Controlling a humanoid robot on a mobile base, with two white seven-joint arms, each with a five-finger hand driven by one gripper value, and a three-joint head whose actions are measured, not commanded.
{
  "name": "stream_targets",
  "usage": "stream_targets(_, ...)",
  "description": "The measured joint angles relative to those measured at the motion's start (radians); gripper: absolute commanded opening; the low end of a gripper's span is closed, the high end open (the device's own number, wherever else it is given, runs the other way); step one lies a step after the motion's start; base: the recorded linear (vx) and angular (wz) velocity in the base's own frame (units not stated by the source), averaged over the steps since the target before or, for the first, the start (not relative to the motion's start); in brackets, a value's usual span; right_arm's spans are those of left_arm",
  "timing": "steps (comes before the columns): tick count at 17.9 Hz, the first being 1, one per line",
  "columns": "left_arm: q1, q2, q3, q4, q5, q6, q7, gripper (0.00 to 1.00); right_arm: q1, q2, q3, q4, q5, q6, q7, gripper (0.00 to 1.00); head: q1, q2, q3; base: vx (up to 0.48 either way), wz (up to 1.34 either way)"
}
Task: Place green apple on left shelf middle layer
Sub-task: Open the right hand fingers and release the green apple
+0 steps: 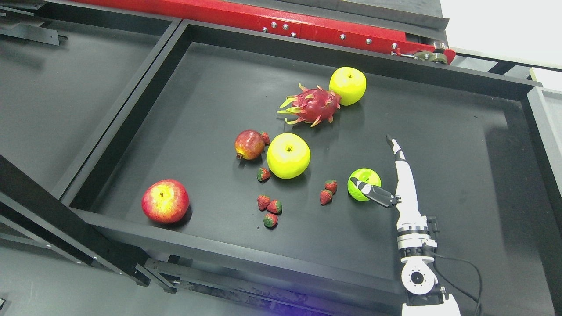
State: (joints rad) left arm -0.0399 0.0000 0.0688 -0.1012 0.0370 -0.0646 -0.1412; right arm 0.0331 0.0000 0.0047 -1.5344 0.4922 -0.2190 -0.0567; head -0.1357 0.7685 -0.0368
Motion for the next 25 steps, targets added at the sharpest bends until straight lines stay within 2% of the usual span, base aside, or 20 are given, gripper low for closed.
stream_targets(4, 0.000, 0.000, 0.000, 0.000, 0.000, 0.006, 0.000, 1.00, 0.060, 0.000, 0.019, -0.056, -0.019, -0.001, -0.054, 1.00, 0.0000, 0.000, 0.000, 0.000, 0.00)
stream_targets(7, 0.000, 0.000, 0.000, 0.000, 0.000, 0.007, 0.000, 1.00, 0.096, 0.000, 0.035, -0.088, -0.111, -0.002, -0.147, 1.00, 0.0000, 0.000, 0.000, 0.000, 0.00)
stream_targets(13, 0.000, 0.000, 0.000, 0.000, 0.000, 0.008, 0.000, 1.00, 0.135, 0.000, 0.067, -0.131, -0.274, -0.002, -0.190, 1.00, 0.0000, 0.000, 0.000, 0.000, 0.00)
stream_targets(19, 0.000, 0.000, 0.000, 0.000, 0.000, 0.009, 0.000, 1.00, 0.142, 0.000, 0.079, -0.150, -0.327, 0.032, -0.068, 1.00, 0.0000, 0.000, 0.000, -0.002, 0.01)
stream_targets(25, 0.000, 0.000, 0.000, 0.000, 0.000, 0.009, 0.000, 1.00, 0.144, 0.000, 0.080, -0.162, -0.347, 0.062, -0.046, 1.00, 0.0000, 0.000, 0.000, -0.014, 0.07)
